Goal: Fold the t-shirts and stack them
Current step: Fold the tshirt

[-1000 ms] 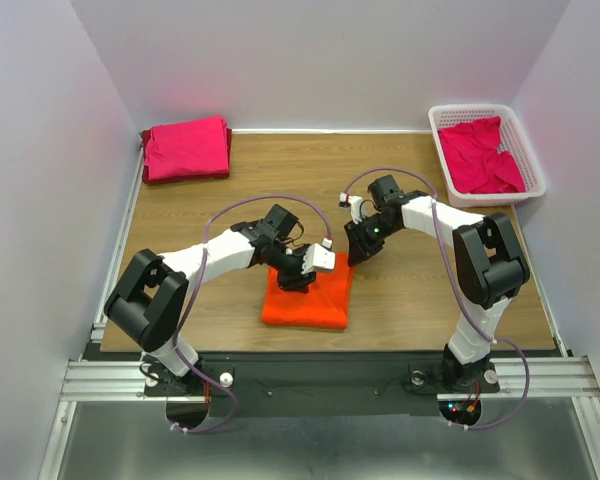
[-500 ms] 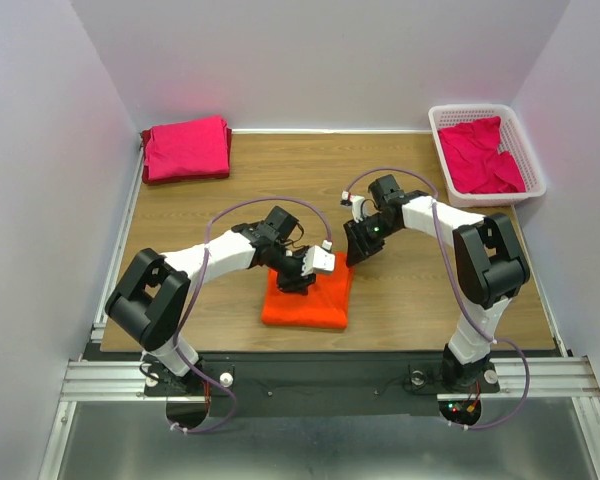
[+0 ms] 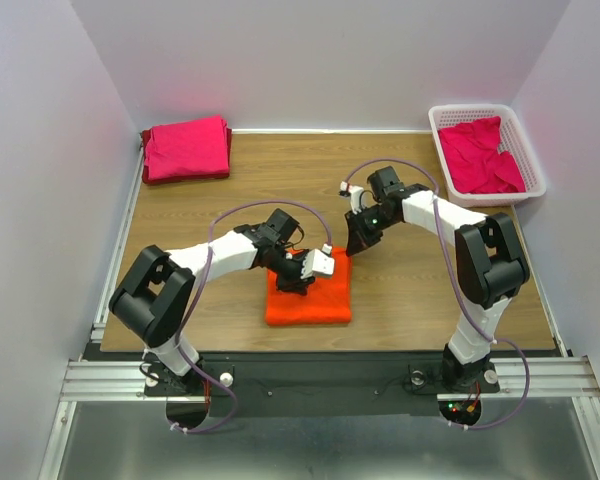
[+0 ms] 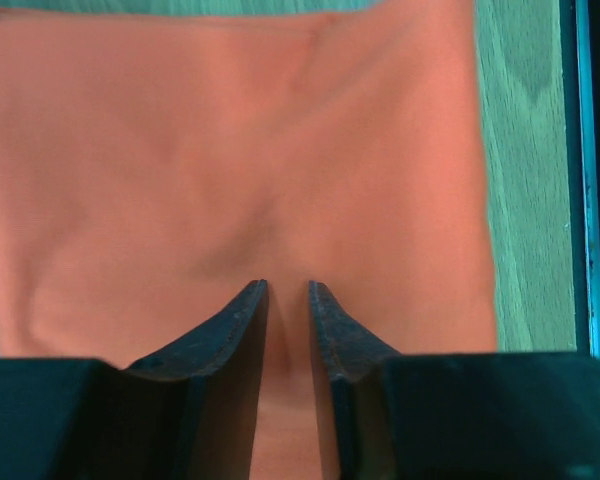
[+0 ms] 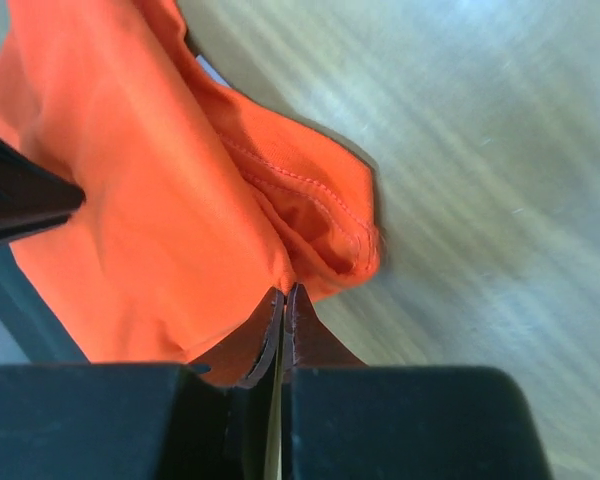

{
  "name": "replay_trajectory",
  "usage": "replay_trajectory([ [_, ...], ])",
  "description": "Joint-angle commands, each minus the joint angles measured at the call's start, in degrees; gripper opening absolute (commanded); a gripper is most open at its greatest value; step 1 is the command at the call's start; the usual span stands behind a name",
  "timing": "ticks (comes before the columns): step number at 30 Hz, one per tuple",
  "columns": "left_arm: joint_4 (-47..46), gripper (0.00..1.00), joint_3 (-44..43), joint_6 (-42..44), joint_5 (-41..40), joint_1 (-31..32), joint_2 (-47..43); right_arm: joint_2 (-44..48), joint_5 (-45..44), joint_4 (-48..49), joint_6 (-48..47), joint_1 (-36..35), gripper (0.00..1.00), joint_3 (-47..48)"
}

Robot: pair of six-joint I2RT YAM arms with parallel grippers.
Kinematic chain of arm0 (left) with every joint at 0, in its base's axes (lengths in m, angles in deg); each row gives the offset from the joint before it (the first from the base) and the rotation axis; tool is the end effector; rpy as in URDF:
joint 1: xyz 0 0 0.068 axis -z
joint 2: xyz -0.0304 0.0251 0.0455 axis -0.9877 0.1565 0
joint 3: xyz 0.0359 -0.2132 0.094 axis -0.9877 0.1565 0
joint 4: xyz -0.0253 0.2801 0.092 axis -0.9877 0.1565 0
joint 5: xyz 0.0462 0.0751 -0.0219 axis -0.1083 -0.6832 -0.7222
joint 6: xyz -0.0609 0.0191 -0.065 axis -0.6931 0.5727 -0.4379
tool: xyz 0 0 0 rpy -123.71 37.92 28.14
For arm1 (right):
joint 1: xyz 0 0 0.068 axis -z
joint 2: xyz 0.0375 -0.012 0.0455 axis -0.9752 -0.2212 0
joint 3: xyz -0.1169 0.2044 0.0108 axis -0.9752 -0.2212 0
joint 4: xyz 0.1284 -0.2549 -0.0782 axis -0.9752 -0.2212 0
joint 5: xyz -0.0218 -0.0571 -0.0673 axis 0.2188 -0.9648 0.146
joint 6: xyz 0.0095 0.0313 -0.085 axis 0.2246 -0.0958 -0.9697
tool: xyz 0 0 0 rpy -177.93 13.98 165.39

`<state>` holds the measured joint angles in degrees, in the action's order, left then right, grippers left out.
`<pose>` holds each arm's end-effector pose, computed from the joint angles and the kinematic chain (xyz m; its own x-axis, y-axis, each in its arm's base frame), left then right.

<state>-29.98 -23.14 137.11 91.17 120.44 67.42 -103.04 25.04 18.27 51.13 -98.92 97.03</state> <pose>0.2440 -0.2693 0.0989 0.2148 0.6172 -0.7569 0.9714 -0.2155 0.1000 0.3517 0.1922 0.0931 -0.7664 -0.4611 -0.4471 -0.6408 0.5966 0.4832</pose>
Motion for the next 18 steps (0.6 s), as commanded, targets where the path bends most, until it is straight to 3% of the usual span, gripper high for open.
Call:
replay_trajectory([
  [1, 1.9, 0.31, 0.6, 1.9, 0.9, 0.4, 0.9, -0.9, -4.4, 2.0, -1.1, 0.7, 0.01, 4.1],
  [11, 4.6, 0.32, 0.0, 2.7, 2.7, -0.5, -0.4, -6.7, -6.7, 4.7, -0.9, 1.0, 0.01, 3.3],
  [18, 5.3, 0.46, -5.3, -3.7, 6.8, -12.3, -7.1, -6.4, -6.7, 5.0, -1.1, 1.0, 0.01, 2.9],
])
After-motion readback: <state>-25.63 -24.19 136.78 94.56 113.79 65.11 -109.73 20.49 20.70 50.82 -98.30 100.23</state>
